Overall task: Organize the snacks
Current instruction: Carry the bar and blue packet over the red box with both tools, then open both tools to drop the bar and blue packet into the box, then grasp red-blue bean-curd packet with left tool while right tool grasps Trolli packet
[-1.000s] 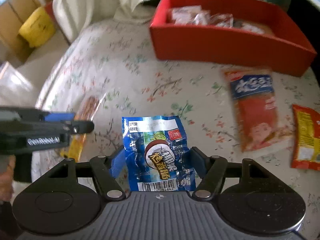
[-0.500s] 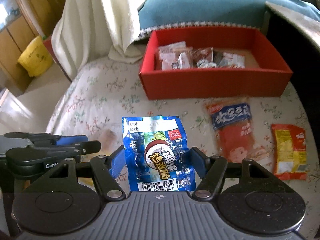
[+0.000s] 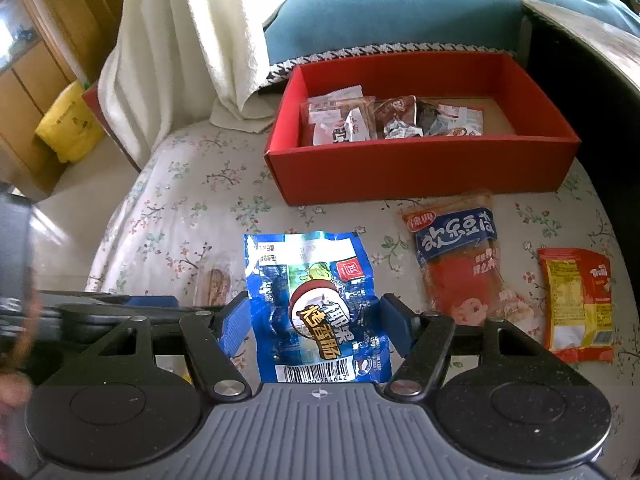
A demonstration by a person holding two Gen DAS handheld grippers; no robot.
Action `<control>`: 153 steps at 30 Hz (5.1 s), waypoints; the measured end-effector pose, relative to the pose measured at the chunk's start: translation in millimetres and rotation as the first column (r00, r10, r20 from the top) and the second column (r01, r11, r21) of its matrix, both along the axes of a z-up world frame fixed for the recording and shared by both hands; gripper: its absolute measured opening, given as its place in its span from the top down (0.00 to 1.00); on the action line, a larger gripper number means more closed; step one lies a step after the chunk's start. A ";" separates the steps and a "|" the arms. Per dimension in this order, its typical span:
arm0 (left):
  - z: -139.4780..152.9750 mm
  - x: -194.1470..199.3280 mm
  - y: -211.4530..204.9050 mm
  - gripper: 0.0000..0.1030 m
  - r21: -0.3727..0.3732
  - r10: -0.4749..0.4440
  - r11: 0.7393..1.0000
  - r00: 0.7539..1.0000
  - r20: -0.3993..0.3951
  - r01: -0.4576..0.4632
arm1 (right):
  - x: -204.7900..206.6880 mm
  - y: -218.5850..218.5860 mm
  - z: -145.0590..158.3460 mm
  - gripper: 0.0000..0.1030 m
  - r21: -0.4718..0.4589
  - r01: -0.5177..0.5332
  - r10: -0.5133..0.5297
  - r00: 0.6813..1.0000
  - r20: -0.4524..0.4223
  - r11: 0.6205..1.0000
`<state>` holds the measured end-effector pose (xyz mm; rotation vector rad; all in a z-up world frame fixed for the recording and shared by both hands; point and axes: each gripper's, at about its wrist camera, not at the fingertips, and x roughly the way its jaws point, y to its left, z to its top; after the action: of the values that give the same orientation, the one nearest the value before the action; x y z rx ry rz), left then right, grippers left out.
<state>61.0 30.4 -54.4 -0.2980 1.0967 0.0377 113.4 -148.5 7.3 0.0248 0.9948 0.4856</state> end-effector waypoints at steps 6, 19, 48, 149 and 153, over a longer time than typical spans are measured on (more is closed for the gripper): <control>-11.7 4.6 -37.1 0.40 0.168 -0.041 0.985 0.999 0.016 0.037 | -2.2 -6.8 6.6 0.28 0.010 0.005 -0.005 1.000 0.020 1.000; 18.5 -15.6 -47.7 0.81 0.217 -0.123 0.971 0.986 0.115 0.096 | 4.7 -15.5 20.5 0.28 0.054 0.055 -0.058 0.996 0.065 0.997; 81.9 53.0 -74.0 0.81 0.255 -0.197 0.961 0.908 0.370 0.104 | 75.3 -44.1 49.4 0.28 0.148 0.213 -0.236 0.958 0.162 0.966; -5.8 64.8 -126.9 0.40 0.124 -0.396 0.913 0.917 0.043 0.389 | 73.5 -122.1 -56.3 0.31 -0.259 0.333 -0.353 0.935 -0.034 0.907; -4.9 74.9 -123.3 0.45 0.095 -0.376 0.924 0.924 0.062 0.370 | 61.5 -108.3 -53.7 0.34 -0.264 0.305 -0.329 0.943 -0.050 0.915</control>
<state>135.8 -92.9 -59.2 -0.0120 1.0544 -0.2672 174.9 -256.9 -46.3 -0.0201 1.1151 0.0564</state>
